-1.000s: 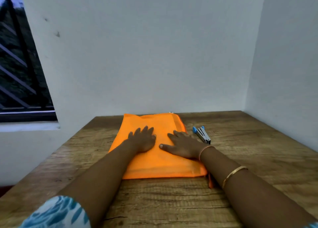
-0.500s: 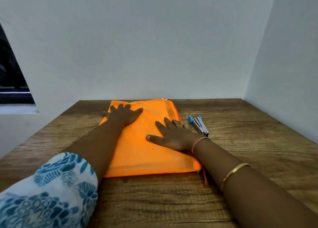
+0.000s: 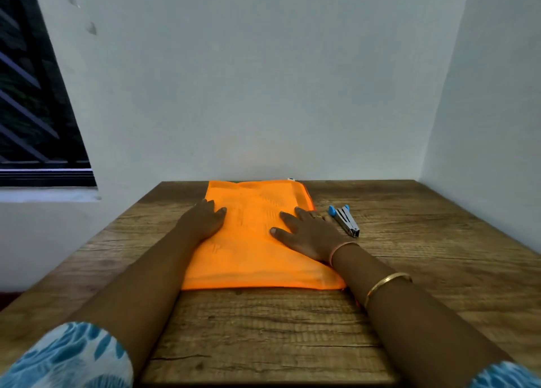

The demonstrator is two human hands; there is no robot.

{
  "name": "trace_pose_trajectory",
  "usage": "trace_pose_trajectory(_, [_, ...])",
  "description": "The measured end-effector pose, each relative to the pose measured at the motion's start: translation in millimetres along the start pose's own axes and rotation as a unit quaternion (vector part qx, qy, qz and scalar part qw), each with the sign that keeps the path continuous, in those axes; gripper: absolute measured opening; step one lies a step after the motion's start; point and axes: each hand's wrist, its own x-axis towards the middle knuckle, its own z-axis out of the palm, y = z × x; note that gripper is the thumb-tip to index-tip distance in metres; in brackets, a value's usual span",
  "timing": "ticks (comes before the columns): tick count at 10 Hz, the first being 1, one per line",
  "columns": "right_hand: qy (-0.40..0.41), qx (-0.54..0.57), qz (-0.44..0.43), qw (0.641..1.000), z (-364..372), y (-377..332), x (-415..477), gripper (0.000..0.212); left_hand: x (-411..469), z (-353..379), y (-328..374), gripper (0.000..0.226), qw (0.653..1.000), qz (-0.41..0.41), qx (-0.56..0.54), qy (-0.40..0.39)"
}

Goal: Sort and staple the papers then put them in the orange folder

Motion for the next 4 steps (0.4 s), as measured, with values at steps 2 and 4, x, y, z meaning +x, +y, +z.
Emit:
trace_pose_trajectory(2, [0.068,-0.065,-0.004,0.996,-1.2,-4.5,-5.5,0.059,-26.3,2.8,9.8,0.045,0.976,0.034,0.102,0.19])
trace_pose_trajectory(4, [0.182,-0.042,-0.003,0.982,-20.1,-2.6,11.5,0.048,-27.9,-7.8,23.7,0.04,0.951,0.06,0.028,0.303])
